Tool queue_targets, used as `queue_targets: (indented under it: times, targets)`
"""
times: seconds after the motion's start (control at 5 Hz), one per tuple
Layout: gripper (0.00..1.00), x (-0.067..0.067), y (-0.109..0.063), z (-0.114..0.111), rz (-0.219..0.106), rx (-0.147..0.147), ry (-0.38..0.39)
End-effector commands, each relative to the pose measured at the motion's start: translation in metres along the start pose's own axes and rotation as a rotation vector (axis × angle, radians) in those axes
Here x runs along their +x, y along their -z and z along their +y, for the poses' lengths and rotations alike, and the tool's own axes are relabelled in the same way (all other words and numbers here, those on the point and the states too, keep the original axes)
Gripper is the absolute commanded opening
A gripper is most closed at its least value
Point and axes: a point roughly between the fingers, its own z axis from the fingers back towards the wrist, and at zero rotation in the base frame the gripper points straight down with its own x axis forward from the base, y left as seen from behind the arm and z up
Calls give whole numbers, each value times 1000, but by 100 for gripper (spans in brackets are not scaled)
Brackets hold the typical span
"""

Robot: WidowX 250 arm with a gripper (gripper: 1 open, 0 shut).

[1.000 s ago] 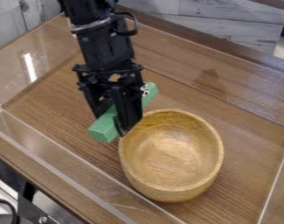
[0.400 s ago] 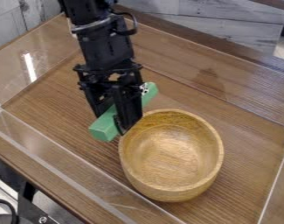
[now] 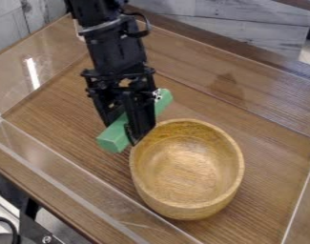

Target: Remove the green block from inside the brown bowl and put it on the table

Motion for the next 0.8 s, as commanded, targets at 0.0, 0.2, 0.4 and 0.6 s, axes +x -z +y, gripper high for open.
queue_targets:
  times: [0.0, 0.2, 0.4, 0.6]
  targets:
    - [0, 9, -13, 2, -48, 10, 13]
    - [0, 9, -13, 3, -47, 7, 15]
    - [0, 10, -12, 4, -46, 4, 16]
    - [0, 10, -12, 6, -44, 1, 18]
